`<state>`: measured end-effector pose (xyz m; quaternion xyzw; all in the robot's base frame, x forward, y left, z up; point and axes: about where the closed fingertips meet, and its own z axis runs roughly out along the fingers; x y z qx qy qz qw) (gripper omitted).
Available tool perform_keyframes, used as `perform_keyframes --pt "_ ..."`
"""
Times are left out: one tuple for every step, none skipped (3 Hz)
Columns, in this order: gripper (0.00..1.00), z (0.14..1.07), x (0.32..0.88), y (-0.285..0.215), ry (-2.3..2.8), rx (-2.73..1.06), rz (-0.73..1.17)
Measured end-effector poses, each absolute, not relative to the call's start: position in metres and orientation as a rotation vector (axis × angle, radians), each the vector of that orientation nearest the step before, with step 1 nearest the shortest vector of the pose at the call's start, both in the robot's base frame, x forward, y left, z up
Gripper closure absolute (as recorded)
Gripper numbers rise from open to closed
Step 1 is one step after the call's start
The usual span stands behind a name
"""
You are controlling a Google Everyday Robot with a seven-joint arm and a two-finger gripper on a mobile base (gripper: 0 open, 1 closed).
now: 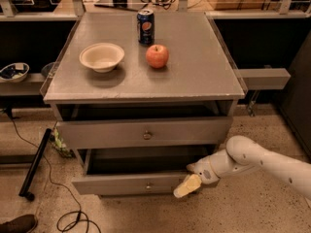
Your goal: Open middle drawer
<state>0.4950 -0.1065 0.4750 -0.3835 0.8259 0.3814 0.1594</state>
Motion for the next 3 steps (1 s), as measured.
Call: perform_keyframes --pt "0.00 0.477 0.495 -0.106 2.360 -1.096 1.090" --pt "0.00 0.477 0.491 -0.106 2.355 -1.090 1.098" --pt "0.00 0.490 0.467 -0.101 2.297 -1.080 1.136"
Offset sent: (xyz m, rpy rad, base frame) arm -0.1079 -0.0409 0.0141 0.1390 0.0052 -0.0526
